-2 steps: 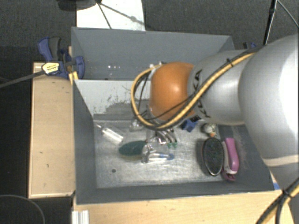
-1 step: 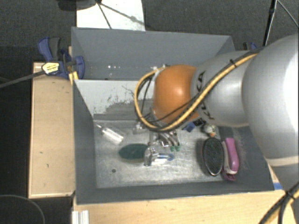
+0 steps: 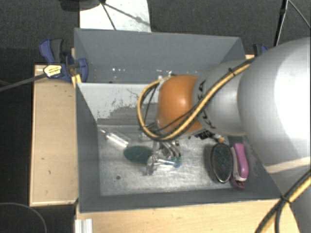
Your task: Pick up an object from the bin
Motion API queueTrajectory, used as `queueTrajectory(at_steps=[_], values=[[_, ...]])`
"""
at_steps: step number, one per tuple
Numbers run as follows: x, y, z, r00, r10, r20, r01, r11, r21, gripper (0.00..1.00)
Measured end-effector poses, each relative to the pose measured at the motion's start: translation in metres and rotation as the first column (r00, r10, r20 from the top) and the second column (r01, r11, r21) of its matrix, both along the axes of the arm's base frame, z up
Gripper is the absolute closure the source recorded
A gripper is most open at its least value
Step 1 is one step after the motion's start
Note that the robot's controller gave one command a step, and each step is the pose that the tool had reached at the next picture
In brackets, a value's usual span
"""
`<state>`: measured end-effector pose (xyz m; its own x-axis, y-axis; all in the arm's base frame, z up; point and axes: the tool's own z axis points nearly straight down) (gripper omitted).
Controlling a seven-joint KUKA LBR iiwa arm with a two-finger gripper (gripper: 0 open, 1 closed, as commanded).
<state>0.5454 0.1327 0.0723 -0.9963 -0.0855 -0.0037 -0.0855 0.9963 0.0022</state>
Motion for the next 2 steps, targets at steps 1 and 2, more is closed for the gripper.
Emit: queueTrajectory(at_steps=[1, 2], values=[[0.0012, 0.0003, 0.0015, 1.000, 0.002, 0.001, -0.002, 1.000, -0.001, 0.00], [0.0032, 0.0005, 0.0032, 1.000, 0.002, 0.007, -0.002, 1.000, 0.001, 1.00]])
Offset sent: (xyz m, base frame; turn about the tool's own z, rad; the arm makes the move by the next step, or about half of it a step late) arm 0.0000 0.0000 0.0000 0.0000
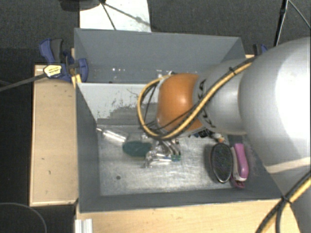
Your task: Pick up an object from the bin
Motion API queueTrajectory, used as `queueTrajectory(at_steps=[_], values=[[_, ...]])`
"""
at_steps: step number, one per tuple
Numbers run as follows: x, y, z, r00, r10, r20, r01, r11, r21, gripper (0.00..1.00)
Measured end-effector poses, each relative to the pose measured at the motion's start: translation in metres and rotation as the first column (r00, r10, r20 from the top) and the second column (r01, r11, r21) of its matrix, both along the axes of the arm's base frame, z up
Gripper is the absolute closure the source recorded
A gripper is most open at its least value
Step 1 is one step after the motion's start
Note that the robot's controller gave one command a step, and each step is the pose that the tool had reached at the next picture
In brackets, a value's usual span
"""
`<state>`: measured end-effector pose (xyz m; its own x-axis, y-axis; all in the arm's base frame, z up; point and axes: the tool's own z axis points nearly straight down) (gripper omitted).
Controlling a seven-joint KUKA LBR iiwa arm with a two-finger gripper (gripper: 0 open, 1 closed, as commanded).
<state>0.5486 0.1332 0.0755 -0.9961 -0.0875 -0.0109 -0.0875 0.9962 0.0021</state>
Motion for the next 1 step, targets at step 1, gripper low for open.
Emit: queueTrajectory(at_steps=[1], values=[[0.0025, 0.0002, 0.0919, 1.000, 0.003, -0.001, -0.003, 1.000, 0.000, 1.00]])
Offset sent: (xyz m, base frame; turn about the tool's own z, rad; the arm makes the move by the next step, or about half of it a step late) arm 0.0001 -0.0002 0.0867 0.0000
